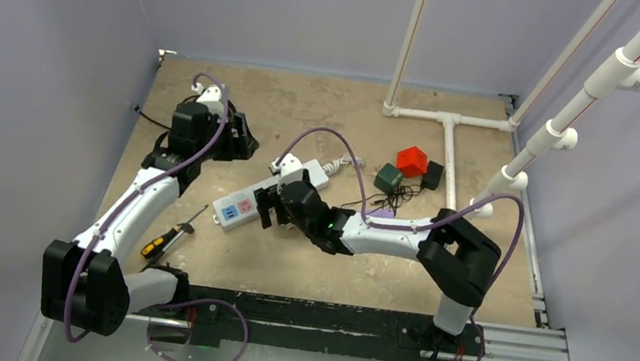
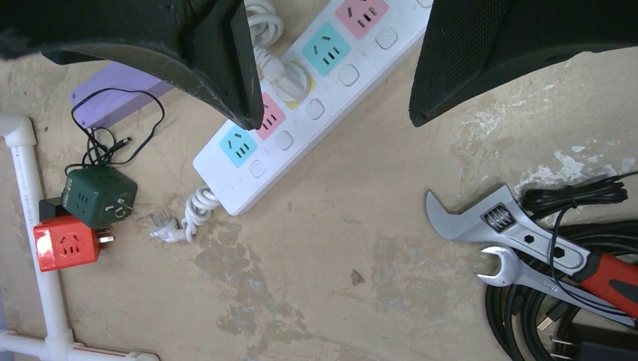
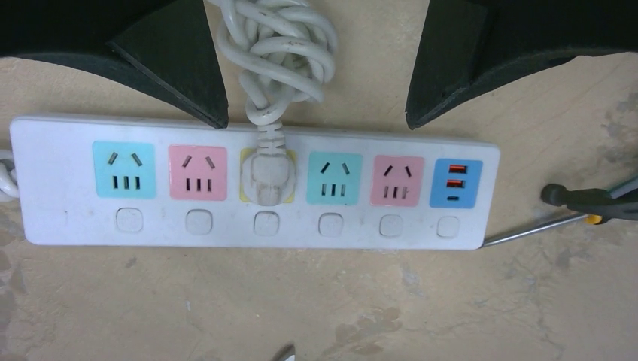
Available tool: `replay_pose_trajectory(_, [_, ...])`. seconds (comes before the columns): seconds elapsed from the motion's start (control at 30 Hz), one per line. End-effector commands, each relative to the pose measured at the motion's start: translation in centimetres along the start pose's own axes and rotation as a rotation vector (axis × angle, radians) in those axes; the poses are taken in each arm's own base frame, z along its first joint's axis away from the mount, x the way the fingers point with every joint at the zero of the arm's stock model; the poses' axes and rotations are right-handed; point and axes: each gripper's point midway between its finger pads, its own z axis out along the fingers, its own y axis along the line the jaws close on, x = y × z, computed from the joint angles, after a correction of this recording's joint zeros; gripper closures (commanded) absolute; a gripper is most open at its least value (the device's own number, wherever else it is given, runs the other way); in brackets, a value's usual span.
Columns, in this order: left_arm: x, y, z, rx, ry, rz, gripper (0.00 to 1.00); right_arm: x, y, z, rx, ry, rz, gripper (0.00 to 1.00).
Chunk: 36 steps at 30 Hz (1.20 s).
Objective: Pull the plug off the socket
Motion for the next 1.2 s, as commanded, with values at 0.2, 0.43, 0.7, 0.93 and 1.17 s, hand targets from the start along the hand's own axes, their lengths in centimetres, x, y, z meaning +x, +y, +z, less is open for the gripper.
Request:
replay_pose_trajectory(0.2, [-1.6,0.5,-0.3,-0.037,-0.046,-0.005,0.3,0.1,-1.9,1.7,0.112,-0.008,-0.087,0.26])
replay_pose_trajectory(0.43, [-1.2,0.5,0.0,-0.033,-0.028,-0.003,0.3,1.4,-2.0,3.2,0.13,0.023,-0.129,0.44])
replay_pose_trajectory(0.7, [-0.9,0.6,0.2,-0.032,-0.014,0.004,0.29,2.3,-2.7,3.6,0.152,0.019,-0.141,0.94])
replay_pose_trajectory(0.93, [0.1,0.4,1.0,0.01,0.04,0.008,0.24,0.7,-4.2,2.6,0.225,-0.088,-0.09,1.0])
replay_pose_trajectory(1.17, [1.7,-0.3,2.0,0.104,0.127,-0.016,0.23,-3.9,-5.3,-1.6,0.253,-0.292,-0.004,1.0])
